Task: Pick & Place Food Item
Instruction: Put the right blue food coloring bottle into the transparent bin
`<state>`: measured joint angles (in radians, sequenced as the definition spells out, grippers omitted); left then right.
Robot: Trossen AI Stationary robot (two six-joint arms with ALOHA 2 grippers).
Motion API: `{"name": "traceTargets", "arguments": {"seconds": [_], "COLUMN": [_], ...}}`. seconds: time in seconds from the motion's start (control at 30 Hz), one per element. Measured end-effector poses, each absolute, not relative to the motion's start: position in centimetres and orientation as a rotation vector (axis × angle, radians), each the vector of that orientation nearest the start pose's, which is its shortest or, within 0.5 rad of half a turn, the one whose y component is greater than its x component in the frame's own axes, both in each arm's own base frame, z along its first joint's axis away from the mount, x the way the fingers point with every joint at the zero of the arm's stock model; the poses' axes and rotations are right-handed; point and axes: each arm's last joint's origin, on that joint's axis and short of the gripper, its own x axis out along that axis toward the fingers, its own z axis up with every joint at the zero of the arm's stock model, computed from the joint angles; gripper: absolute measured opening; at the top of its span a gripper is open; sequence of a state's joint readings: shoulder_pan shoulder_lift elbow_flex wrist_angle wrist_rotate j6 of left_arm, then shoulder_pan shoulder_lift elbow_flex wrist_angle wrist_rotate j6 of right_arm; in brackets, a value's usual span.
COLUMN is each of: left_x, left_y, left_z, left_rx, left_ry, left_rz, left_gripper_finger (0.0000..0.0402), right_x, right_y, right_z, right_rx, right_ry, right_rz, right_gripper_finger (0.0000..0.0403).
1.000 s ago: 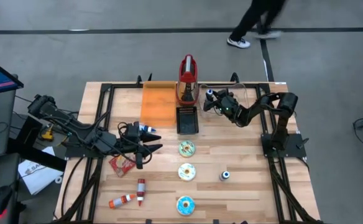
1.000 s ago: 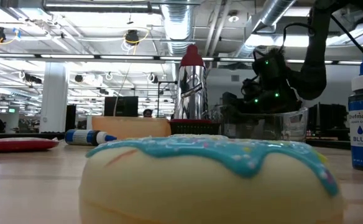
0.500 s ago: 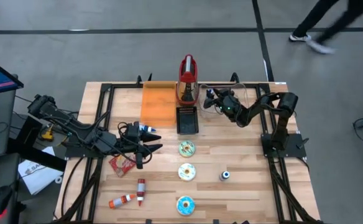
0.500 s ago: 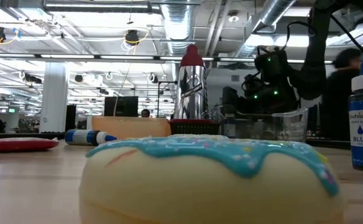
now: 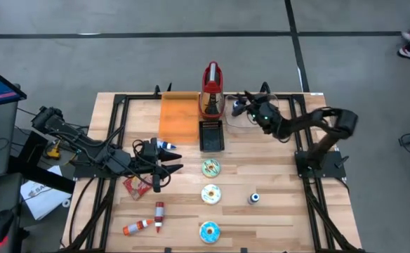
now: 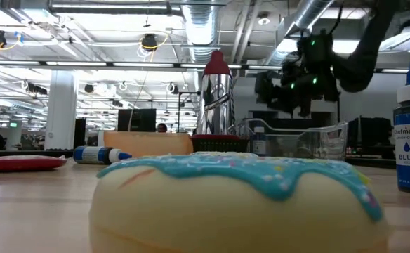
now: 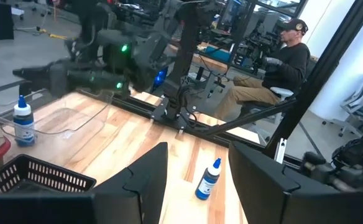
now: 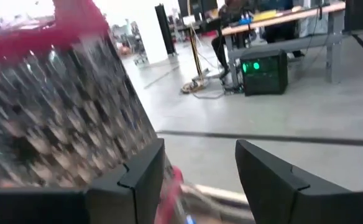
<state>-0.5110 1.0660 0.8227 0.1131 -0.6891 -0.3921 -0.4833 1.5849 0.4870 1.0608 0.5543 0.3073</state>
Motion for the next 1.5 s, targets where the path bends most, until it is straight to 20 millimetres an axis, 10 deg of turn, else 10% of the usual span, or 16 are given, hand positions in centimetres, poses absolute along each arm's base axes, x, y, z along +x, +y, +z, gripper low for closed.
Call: {"name": "traceTargets", "arguments": {"seconds": [0.17, 0.43, 0.7, 1.03, 1.5], "left_x": [21.2, 20.6, 20.3, 19.5, 18.5], "left_y": [-10.1, -11.1, -11.8, -12.1, -12.9], "left_z": [32.1, 32.0, 32.0, 32.4, 32.3], "left_rx": [-0.29, -0.279, -0.261, -0.233, -0.184], "left_ry": [0.089, 0.109, 0.114, 0.104, 0.136], "left_rz": [0.176, 0.116, 0.082, 0.049, -0.004], "left_gripper_finger": [0.0167, 0.0167, 0.0167, 0.0167, 0.0167], "right_x": [23.9, 21.7, 18.9, 22.7, 24.0], "right_y": [-10.9, 0.4, 8.5, 14.6, 17.0], "right_z": [20.3, 21.8, 28.7, 35.2, 31.1], "right_rx": [0.395, 0.652, 0.749, 0.394, 0.67], "right_ry": [-0.066, 0.335, 0.495, 1.003, 1.169], "right_rz": [-0.782, -0.193, 0.031, -0.118, -0.611], "right_gripper_finger": [0.0186, 0.0165, 0.0148, 0.016, 0.0239]}}
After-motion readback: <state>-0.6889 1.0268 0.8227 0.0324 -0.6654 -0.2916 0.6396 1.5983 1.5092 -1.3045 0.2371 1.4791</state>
